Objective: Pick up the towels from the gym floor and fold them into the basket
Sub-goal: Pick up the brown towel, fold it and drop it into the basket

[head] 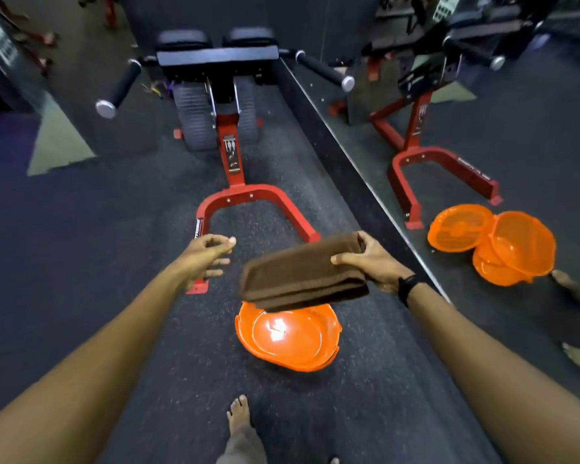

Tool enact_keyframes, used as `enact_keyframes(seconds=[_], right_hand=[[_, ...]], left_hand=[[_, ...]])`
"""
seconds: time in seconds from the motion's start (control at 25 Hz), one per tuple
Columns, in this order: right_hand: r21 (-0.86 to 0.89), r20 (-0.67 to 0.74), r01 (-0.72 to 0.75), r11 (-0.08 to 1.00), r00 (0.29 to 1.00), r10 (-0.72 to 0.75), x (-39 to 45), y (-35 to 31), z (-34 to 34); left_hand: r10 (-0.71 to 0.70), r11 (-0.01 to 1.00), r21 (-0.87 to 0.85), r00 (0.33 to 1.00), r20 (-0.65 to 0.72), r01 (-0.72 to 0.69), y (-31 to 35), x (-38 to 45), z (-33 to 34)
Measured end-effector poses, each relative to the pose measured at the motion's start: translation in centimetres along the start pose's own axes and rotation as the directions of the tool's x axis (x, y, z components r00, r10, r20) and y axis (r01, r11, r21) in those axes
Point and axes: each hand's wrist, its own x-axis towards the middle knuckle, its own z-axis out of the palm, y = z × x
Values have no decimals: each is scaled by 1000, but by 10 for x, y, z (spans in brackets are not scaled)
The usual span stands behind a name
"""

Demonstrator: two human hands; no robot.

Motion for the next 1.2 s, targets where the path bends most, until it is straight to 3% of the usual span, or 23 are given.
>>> enact_keyframes(seconds=[0.12,0.4,0.72,0.84,1.0,1.2], right_hand=[[-207,-140,-128,970,985,100,55,62,32],[-284,-375,-404,870,882,287,172,249,80],[-191,-219,-407,893,905,365,326,450,135],[-248,-172,-382,890,922,348,368,512,143],[-348,-214,-422,837,905,367,398,547,138],[-429,-140,-339,838,941,309,392,502,116]], left_hand=[[-87,987,143,995,58,78,-50,69,-16],[-176,922,372,973,148,110,-197,217,3],[-169,894,442,967,192,69,-368,363,64],[-118,857,515,972,205,-5,-421,405,88],[-117,811,585,974,193,-18,-446,426,107],[-125,802,597,975,185,-10,-404,409,120]])
